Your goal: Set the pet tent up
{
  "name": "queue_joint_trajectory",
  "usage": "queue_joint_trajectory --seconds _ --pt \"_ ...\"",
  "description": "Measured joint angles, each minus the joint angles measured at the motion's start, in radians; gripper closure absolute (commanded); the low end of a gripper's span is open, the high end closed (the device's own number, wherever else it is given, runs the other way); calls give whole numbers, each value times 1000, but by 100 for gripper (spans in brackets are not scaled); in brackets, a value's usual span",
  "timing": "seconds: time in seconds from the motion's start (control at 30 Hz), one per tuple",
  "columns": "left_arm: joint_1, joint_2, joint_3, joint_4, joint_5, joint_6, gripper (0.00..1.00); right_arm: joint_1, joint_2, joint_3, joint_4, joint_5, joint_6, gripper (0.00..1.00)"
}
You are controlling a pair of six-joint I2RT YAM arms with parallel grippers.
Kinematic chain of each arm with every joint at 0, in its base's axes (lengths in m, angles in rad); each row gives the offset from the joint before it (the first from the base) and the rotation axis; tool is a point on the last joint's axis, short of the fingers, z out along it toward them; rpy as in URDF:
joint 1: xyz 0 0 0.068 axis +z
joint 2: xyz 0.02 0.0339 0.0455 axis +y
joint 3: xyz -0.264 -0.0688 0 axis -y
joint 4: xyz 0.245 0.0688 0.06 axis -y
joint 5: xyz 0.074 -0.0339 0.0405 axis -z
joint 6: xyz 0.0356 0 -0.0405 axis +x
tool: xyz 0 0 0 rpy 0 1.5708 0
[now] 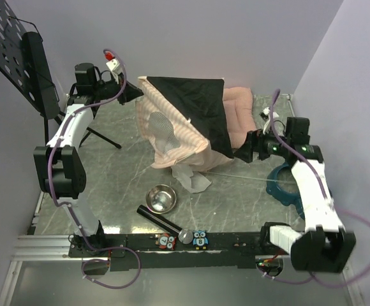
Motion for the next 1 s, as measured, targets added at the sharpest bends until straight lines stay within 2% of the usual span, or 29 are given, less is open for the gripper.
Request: queue_joint_trajectory --seconds 0.17,0.37,0.43,0.53,0.57,0.6,0.63,0.67,0.77,0.83,0.93,1.0 --pt "-3 2 3 -27 15 60 99 -13 206 -43 197 -16 128 3" --pt "-2 14 17 -63 6 90 98 -9 438 16 399 -122 261 8" --pt "-1 15 17 -74 -6 97 91 2 465 16 426 -141 279 22" --pt "-2 15 23 -97 -29 106 53 40 478 16 461 -164 290 71" --pt "-2 15 27 -114 -42 112 46 49 481 16 471 -171 293 90" --pt "-2 15 35 -145 -61 112 40 60 490 19 480 -178 309 100" --pt "-2 15 42 -172 -83 116 27 67 493 19 484 -180 305 100" --pt "-1 13 47 -208 -106 118 19 69 499 25 478 -180 312 100" --pt "14 -30 26 -320 -134 134 4 66 502 69 447 -178 315 100" --pt "31 -105 -37 -369 -140 134 0 67 499 110 440 -179 315 100" --pt "67 -298 -150 -430 -151 132 0 72 484 161 422 -179 301 100" --pt "79 -402 -160 -438 -157 140 0 84 473 187 392 -177 289 100"
